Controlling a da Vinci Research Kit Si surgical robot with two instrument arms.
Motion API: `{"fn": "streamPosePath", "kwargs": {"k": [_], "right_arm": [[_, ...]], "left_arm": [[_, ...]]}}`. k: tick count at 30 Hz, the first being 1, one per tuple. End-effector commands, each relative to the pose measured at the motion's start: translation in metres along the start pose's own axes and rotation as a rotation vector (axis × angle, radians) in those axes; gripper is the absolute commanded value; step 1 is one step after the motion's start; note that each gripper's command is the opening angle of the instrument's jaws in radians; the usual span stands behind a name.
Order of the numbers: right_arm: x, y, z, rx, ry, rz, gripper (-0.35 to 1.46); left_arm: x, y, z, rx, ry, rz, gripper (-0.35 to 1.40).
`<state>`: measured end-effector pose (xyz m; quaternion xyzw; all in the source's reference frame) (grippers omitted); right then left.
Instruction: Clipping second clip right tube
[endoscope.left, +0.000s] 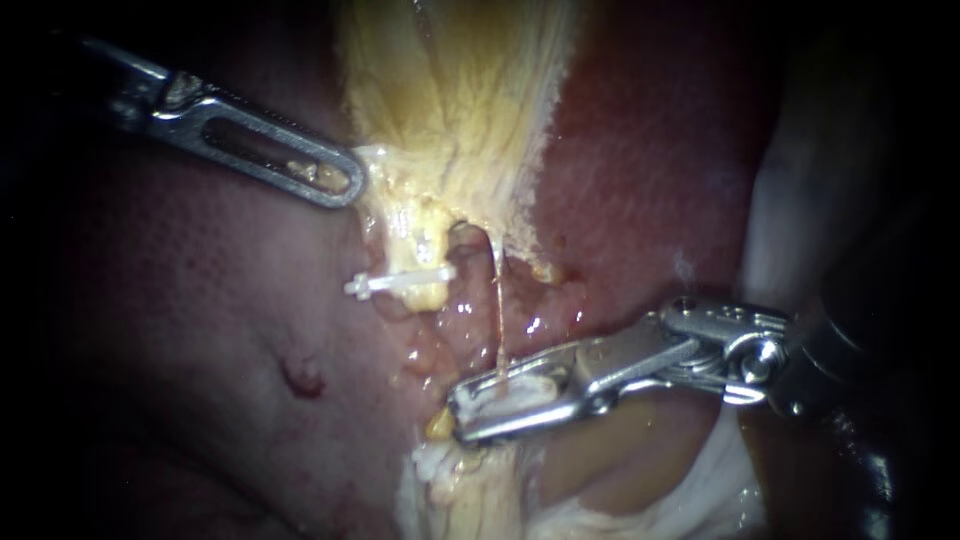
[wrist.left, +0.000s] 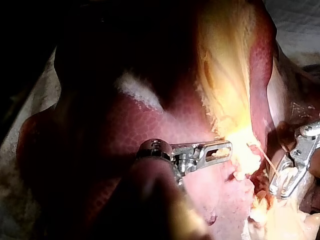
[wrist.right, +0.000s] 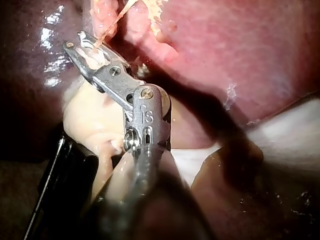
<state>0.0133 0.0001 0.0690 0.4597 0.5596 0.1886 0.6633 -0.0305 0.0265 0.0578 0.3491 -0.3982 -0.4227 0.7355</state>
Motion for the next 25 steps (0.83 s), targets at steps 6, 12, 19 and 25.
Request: {"fn": "streamPosePath", "kwargs": {"k": [6, 12, 19, 25], "right_arm": [[0.0, -0.0001, -0.0003, 0.014, -0.01, 0.037, -0.35], [-0.0001, -0.0003, -0.0006, 0.003, -0.027, 0.049, -0.35], [-0.0002, -0.0003, -0.0007, -0.003, -0.041, 0.05, -0.35], [-0.0003, -0.0003, -0.0007, -0.005, -0.044, 0.049, -0.35]], "left_arm": [[0.0, 0.0, 0.0, 0.0, 0.0, 0.0, -0.35], [0.0, 0.0, 0.0, 0.0, 0.0, 0.0, -0.35], [0.0, 0.0, -0.0001, 0.0, 0.0, 0.001, -0.35], [0.0, 0.0, -0.0001, 0.0, 0.0, 0.001, -0.35]]}}
